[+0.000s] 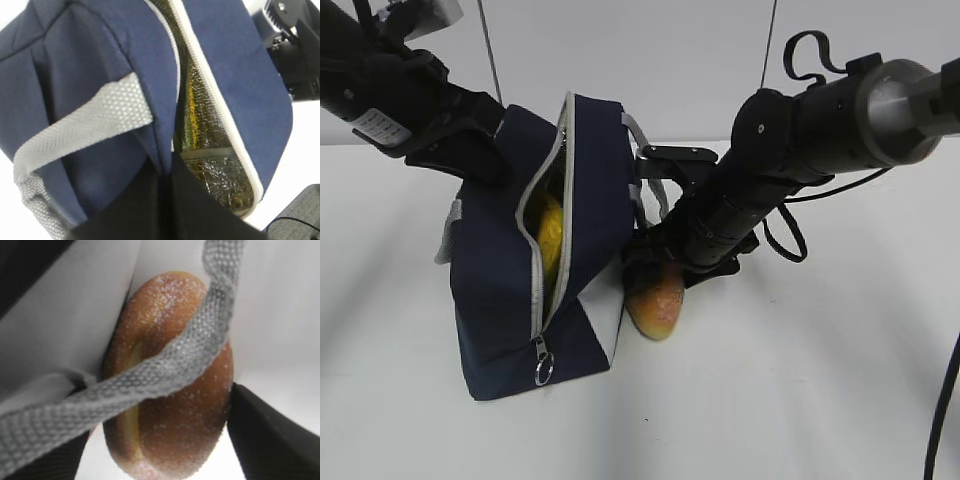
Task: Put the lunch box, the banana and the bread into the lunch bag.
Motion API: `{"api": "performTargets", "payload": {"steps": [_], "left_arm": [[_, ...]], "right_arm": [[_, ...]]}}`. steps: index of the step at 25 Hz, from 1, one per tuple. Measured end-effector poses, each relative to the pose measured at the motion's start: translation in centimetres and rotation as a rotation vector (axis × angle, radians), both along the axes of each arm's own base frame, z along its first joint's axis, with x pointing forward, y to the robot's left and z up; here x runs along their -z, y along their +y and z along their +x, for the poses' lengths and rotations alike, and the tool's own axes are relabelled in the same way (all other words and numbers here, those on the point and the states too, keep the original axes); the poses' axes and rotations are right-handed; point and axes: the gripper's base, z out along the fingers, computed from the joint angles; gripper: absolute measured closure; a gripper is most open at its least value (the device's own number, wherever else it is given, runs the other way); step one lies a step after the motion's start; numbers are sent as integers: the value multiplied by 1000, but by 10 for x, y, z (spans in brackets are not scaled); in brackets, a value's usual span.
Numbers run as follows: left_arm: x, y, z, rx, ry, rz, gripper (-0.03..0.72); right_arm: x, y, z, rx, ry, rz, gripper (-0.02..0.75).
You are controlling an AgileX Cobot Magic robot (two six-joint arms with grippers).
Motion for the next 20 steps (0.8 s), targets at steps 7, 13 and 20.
{"api": "performTargets", "payload": {"steps": [7, 13, 20], "left_arm": [[0, 0, 0, 1, -1, 2, 691], [0, 0, 0, 1, 0, 2, 691], [0, 0, 0, 1, 0, 2, 691]], "right_arm": [[0, -4, -2, -44, 17, -61, 248], [-14, -22, -9, -69, 38, -236, 253], [-58, -49, -21, -22, 2, -421, 256]]}}
